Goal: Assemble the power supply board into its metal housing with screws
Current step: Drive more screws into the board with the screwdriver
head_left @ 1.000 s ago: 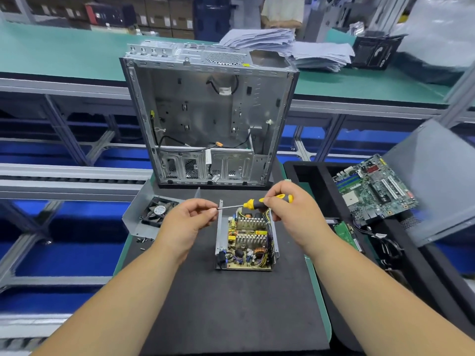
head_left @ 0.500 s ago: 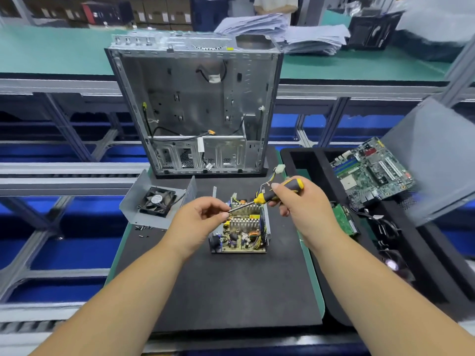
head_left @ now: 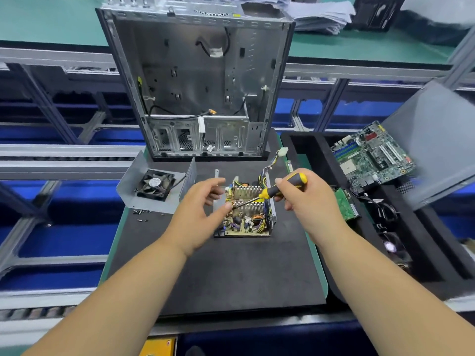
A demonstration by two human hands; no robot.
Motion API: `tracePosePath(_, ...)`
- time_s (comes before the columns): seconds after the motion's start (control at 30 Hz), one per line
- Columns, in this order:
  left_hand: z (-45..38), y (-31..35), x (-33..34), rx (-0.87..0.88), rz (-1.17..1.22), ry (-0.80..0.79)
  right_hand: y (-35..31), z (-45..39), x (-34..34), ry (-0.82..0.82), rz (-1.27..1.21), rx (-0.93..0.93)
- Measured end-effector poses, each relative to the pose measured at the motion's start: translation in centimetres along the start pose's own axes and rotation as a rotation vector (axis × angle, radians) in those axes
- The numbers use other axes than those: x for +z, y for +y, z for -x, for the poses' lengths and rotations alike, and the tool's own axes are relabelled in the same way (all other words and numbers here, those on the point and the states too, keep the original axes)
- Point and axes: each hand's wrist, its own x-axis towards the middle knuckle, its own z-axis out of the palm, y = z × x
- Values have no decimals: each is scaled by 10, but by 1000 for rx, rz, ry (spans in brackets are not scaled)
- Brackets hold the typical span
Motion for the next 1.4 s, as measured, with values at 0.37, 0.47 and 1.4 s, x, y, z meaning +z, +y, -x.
tracePosePath(0.37,30,-87,23,-204,-216,-176,12,-12,40,-153,577,-116)
tracePosePath(0.47,26,-94,33,-173,-289,-171,14,-17,50,-212,645,-140)
tracePosePath(1.4,18,-93,39,-116,-392,-107,-3,-27,72,-398,816,-185)
